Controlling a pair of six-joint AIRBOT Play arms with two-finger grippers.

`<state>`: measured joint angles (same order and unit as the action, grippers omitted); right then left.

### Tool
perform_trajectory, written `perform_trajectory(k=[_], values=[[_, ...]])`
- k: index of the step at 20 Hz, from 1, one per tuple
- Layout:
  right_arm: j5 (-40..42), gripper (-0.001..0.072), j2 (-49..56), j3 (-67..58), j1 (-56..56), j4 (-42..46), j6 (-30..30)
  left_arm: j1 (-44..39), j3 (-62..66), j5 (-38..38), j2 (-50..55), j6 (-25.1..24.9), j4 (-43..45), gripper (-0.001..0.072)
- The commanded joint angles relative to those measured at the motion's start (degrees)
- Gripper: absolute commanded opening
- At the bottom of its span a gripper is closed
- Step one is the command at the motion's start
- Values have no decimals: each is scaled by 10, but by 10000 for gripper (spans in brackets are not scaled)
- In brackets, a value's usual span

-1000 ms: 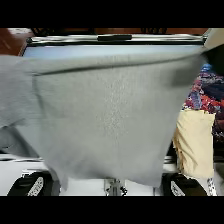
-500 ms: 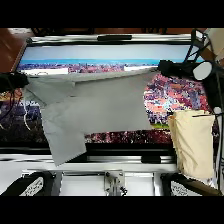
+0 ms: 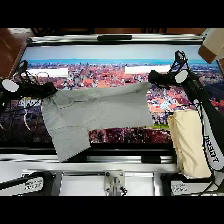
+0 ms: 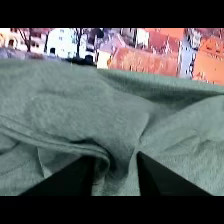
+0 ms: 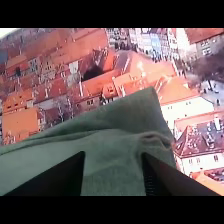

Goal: Fold the shirts.

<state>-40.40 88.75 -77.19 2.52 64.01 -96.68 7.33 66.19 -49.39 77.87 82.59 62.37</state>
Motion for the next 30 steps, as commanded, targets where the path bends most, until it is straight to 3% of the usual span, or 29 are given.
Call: perform_trajectory(k=[1, 4, 7, 9, 16, 24, 26, 28, 29, 30], values=[[-73, 503, -33, 0, -15, -14, 22, 41, 39, -194, 13, -5, 9, 421], [-206, 503, -94, 0, -50, 56, 33, 119, 30, -326, -29, -35, 12, 418], [-374, 503, -110, 3, -70, 115, 84, 182, -98, -344, -107, -70, 13, 420], [-419, 503, -110, 19, -71, 113, 105, 212, -186, -329, -134, -98, 12, 420], [-390, 503, -108, 42, -55, 72, 104, 200, -262, -190, -123, -114, 12, 420], [-392, 504, -59, 43, -55, 77, 82, 193, -262, -147, -50, -114, 10, 418], [-393, 504, -47, 43, -55, 82, 74, 193, -262, -131, -46, -114, 8, 387], [-393, 504, -33, 43, -55, 85, 66, 193, -262, -115, -46, -114, 3, 256], [-393, 504, -24, 43, -54, 85, 62, 193, -262, -109, -46, -114, -2, 255], [-393, 503, -16, 43, -51, 86, 59, 193, -262, -106, -46, -114, -10, 195]])
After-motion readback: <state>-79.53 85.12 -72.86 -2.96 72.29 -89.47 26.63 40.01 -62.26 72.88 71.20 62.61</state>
